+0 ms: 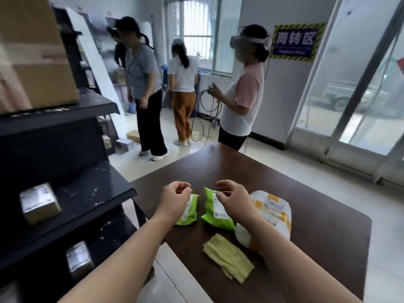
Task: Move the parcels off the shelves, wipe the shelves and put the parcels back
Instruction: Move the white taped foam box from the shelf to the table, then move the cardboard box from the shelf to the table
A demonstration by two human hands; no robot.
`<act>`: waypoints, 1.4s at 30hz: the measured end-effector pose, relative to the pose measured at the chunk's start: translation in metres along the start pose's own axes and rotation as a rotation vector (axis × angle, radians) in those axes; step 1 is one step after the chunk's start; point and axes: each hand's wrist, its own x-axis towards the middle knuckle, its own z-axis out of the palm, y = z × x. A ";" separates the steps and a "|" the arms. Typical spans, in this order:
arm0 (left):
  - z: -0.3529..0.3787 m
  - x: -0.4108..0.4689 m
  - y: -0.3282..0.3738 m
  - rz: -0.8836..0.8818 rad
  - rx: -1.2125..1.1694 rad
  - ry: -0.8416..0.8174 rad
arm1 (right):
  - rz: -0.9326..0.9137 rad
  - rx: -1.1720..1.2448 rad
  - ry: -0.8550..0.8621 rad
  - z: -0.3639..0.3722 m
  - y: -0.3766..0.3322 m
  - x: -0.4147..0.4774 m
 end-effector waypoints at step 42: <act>-0.422 0.045 0.126 0.097 0.241 0.991 | -0.578 0.230 -0.230 0.230 -0.386 0.153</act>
